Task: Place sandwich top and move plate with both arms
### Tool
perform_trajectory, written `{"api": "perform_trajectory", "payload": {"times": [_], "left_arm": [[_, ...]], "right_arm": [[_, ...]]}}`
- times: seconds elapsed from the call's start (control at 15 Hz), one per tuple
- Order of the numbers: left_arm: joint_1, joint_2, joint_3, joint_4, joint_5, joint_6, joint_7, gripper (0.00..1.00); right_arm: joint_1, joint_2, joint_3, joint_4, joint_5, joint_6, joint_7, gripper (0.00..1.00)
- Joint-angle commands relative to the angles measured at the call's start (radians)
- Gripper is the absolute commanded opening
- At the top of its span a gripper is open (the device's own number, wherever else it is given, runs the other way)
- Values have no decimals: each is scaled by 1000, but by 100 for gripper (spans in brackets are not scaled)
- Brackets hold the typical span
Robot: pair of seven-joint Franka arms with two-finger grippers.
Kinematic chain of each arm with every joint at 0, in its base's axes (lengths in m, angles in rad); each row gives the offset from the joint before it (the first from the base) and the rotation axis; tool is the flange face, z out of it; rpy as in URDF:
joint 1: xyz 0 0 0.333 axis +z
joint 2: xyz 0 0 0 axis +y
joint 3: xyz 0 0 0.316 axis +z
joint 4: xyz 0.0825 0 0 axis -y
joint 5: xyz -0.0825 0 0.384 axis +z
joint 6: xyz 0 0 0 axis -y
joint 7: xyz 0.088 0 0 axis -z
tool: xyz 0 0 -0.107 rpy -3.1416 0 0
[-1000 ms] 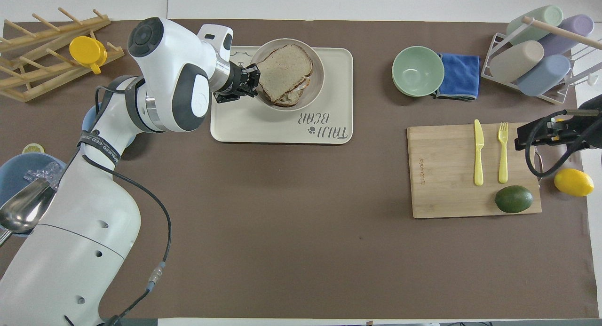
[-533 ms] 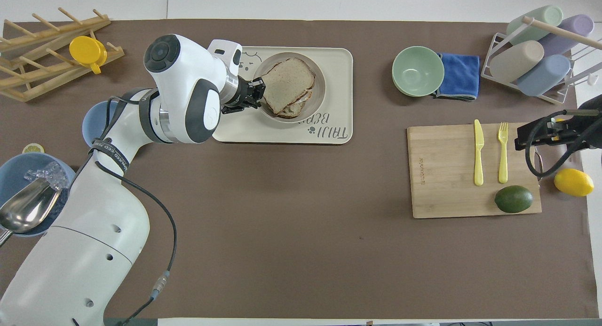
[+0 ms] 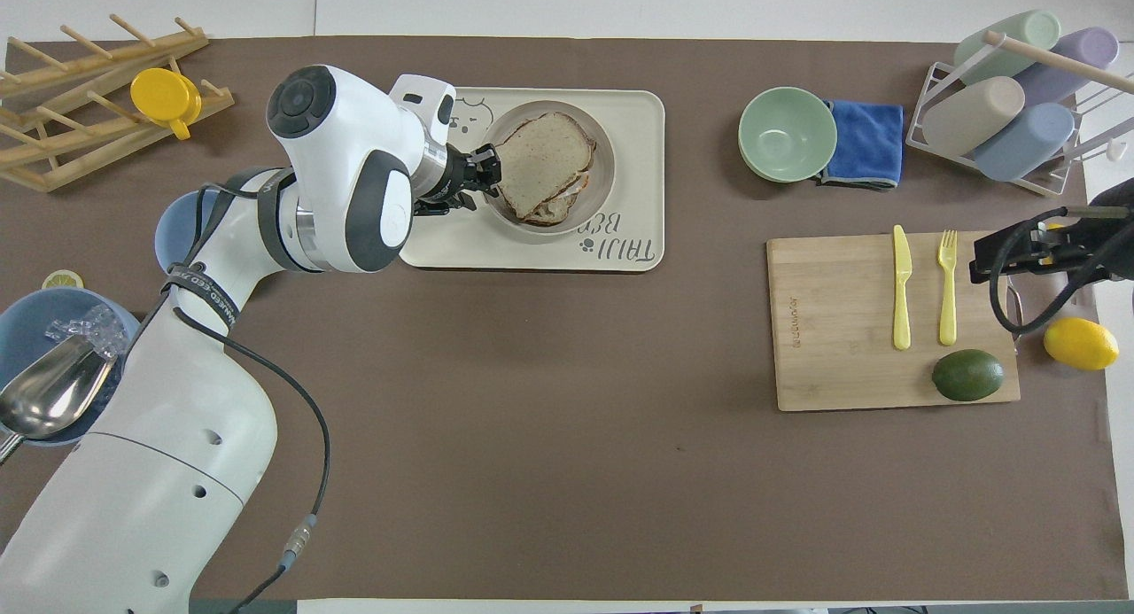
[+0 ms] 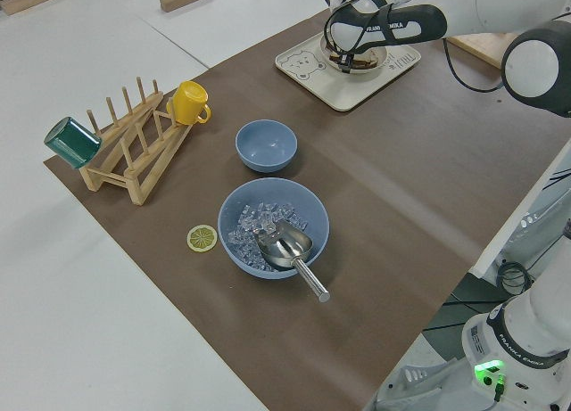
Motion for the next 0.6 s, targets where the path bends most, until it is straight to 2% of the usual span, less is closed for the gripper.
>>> {"api": "perform_trajectory", "payload": {"times": [0.0,0.53], "left_arm": [[3,-60,11,-43,14,-3,12,100],[29,-169,103,-47,14,-80,11,100]], "right_arm": [[-15,-13,8,-17,24,6,16,100],[-15,-13,8,-17,24,6,16,100]]}}
